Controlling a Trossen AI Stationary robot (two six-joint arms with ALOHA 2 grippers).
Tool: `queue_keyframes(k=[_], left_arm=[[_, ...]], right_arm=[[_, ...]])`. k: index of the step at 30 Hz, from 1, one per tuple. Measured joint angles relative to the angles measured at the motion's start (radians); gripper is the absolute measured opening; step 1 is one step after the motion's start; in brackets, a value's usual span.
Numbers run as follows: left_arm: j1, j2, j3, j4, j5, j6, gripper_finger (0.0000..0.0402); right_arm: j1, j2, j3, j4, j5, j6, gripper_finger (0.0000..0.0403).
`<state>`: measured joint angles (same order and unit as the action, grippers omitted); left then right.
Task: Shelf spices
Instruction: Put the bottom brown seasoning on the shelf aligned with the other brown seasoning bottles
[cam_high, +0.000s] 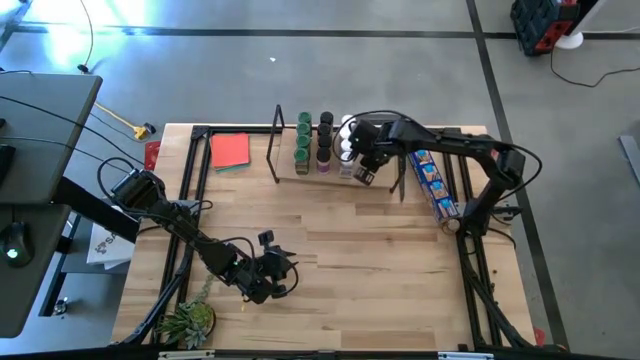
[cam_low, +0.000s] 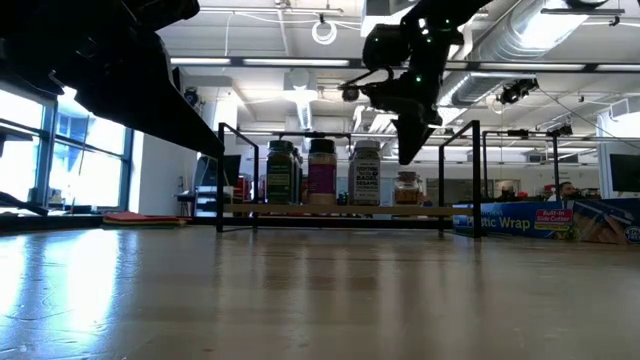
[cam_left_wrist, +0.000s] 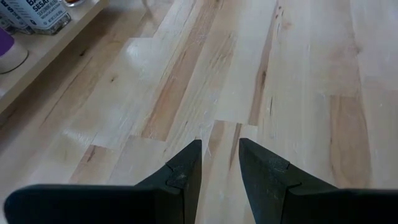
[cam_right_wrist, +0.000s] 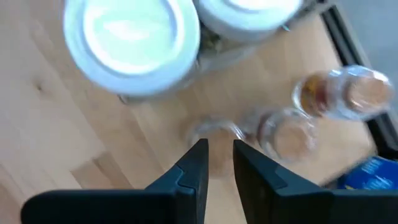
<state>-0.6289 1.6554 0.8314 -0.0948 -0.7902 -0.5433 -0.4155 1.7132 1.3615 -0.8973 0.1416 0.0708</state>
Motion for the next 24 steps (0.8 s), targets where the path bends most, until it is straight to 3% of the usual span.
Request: queue_keyframes(k=[24], left_arm=[[0.000,0.000,0.000,-0.001,0.003,-0.002,0.0103]], right_arm=[[-0.018,0.000,-0.027,-0.021,0.068,-0.030,0.0066]])
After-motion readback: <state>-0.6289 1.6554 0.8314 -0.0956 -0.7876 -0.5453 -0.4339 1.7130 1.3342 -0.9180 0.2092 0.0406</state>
